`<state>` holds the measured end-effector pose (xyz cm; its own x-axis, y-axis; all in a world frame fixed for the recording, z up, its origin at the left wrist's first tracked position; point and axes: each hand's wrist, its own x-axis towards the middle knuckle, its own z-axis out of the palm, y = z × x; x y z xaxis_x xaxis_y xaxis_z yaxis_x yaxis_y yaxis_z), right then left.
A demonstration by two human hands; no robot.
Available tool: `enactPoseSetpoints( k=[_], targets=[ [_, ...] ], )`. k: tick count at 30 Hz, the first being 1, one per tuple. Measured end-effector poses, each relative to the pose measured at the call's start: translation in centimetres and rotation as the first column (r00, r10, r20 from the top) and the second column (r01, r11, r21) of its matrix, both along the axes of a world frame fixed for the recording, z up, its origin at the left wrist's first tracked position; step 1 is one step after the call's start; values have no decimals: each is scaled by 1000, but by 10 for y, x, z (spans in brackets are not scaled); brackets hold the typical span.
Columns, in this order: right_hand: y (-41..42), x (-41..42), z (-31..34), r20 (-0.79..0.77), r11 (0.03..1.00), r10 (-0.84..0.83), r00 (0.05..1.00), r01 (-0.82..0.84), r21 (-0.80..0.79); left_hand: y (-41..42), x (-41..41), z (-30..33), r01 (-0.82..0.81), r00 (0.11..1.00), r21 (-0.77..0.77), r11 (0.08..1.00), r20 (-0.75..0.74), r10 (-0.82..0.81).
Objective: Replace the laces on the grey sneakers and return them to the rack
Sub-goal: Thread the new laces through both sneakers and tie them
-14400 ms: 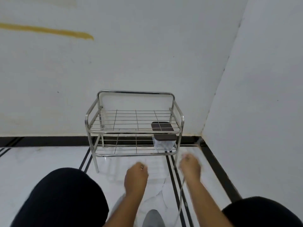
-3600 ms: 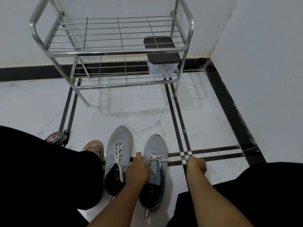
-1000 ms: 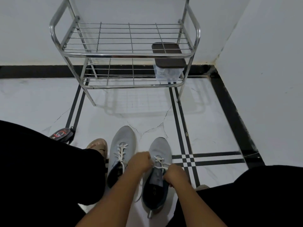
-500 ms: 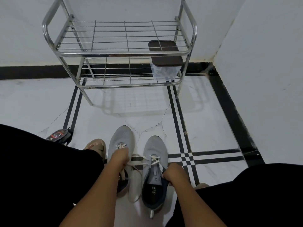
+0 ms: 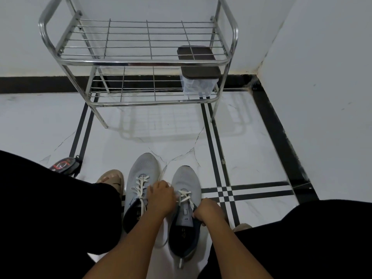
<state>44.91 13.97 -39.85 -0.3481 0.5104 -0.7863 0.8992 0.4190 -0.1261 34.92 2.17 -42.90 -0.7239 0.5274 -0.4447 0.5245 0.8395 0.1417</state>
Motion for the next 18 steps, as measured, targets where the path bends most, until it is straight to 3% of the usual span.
enactPoseSetpoints(
  k=[1, 3, 5, 7, 9, 11, 13, 18],
  targets=[
    [0, 0, 1, 7, 1000, 0, 1000, 0, -9, 4, -4, 8, -126, 988, 76, 989, 98, 118],
    [-1, -1, 4, 13, 1000, 8, 1000, -7, -25, 17, -19, 33, -399, 863, 187, 898, 408, 299],
    [0, -4, 7, 6, 999, -4, 1000, 4, -39, 27, -33, 61, -597, 662, 200, 777, 670, 336],
    [2, -13, 14, -89, 998, -57, 994, 56, -16, 30, -42, 84, -715, 509, 240, 656, 823, 254],
    [8, -25, 28, -296, 986, -168, 940, 164, -39, 30, -45, 104, -738, 472, 314, 598, 873, 125],
    [14, -36, 47, -486, 904, -424, 765, 325, -277, 31, -43, 115, -747, 458, 357, 562, 888, 45],
    [17, -41, 67, -493, 754, -645, 584, 380, -536, 34, -41, 120, -772, 450, 368, 519, 892, 35],
    [12, -41, 83, -492, 668, -705, 510, 248, -701, 37, -36, 117, -833, 456, 405, 377, 889, 52]
  ],
)
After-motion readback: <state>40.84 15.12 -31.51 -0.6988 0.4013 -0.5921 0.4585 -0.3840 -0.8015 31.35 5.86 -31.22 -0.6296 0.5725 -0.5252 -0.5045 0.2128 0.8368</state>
